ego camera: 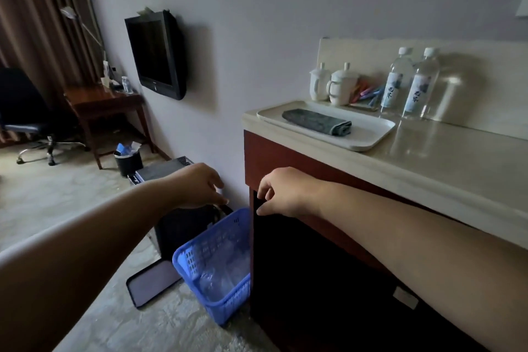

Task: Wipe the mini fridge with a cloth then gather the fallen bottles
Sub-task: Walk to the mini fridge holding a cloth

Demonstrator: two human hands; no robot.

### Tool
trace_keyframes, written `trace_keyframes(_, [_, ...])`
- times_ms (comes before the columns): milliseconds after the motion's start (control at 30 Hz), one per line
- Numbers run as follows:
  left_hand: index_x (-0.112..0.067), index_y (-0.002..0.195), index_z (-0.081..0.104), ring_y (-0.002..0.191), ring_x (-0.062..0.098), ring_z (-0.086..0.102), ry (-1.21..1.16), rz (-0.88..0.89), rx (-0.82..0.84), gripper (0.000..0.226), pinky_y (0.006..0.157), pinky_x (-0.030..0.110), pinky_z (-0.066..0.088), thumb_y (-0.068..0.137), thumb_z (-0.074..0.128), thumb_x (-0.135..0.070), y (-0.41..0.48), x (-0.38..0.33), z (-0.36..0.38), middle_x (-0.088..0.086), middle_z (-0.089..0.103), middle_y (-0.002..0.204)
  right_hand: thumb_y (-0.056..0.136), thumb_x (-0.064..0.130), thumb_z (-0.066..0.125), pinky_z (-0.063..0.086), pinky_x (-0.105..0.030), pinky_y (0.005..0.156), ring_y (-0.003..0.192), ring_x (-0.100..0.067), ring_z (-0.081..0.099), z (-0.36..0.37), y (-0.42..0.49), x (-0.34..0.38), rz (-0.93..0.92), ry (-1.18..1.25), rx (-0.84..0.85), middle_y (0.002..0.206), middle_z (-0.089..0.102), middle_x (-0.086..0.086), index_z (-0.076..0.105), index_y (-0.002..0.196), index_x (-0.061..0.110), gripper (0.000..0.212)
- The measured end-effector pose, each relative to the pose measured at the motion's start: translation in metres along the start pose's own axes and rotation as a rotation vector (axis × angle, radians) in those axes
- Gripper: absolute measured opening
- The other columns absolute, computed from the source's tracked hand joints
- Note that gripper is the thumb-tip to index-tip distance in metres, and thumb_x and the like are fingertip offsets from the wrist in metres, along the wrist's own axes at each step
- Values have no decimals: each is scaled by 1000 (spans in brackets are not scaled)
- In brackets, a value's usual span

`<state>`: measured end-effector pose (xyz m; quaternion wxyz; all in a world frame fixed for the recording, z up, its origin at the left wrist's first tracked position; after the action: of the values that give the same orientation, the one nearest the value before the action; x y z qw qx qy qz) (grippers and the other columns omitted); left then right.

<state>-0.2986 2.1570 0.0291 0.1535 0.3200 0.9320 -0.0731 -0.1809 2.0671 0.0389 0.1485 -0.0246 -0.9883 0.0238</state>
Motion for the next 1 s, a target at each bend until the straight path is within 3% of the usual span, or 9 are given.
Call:
trace_keyframes(133, [-12,106,68,87,16,66,-115,64,-114,34,77,25,51,76,74,-27,72,-33,-35,3,70,99,79,33,71,53,-31,84,94,-18,64,-42,46,-14,-44,40,-67,106,68,-2,68,105,16,32])
trace_keyframes(267, [-7,94,70,80,28,68,-287,166,-278,21,61,27,54,75,74,-14,133,-76,-71,0,66,74,82,33,68,49,-27,84,99,-16,61,-91,77,-44,-42,30,-189,109,66,0,67,108,18,30])
trace_keyframes(333, [-14,89,69,82,30,69,-273,215,-250,16,71,35,58,74,75,-16,162,-93,-70,-4,65,74,82,34,68,49,-28,86,98,-15,60,-110,85,-69,11,77,-242,109,65,0,67,106,18,29])
trace_keyframes(433, [-17,94,70,88,24,67,-189,251,-192,20,82,37,56,75,75,-23,198,-110,-61,2,70,93,81,33,68,50,-32,85,94,-16,61,-129,92,-112,110,114,-306,102,67,1,68,99,16,25])
trace_keyframes(500, [-16,103,70,94,19,63,-92,292,-189,27,82,30,49,78,73,-25,217,-122,-56,2,69,104,81,34,67,51,-34,85,93,-19,62,-136,94,-137,175,109,-329,98,67,0,67,99,17,24])
trace_keyframes(633, [-23,117,64,105,18,53,56,374,-169,39,83,26,38,79,71,-23,240,-150,-50,-1,59,117,81,33,64,47,-29,85,104,-23,57,-136,102,-175,308,-43,-320,115,61,-5,61,117,20,38])
trace_keyframes(767, [-24,119,63,97,13,51,114,483,-11,40,81,23,38,81,62,-13,256,-171,-38,-3,60,118,81,36,64,52,-37,85,94,-23,60,-133,110,-188,379,-49,-283,104,66,-6,66,106,17,32])
trace_keyframes(1000, [-32,129,54,96,10,46,347,611,211,55,85,24,39,76,65,-19,265,-173,-30,-2,54,125,76,47,65,53,-38,80,90,-24,61,-132,117,-175,398,-201,-173,98,68,-6,68,104,16,41])
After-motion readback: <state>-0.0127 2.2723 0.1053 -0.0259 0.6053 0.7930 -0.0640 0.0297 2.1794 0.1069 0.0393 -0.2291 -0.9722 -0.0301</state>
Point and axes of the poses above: each hand's wrist, its own y-axis towards the middle knuckle, its own z-axis out of the palm, x = y × z, the point moved 8 cm from there along y, towards the middle knuckle
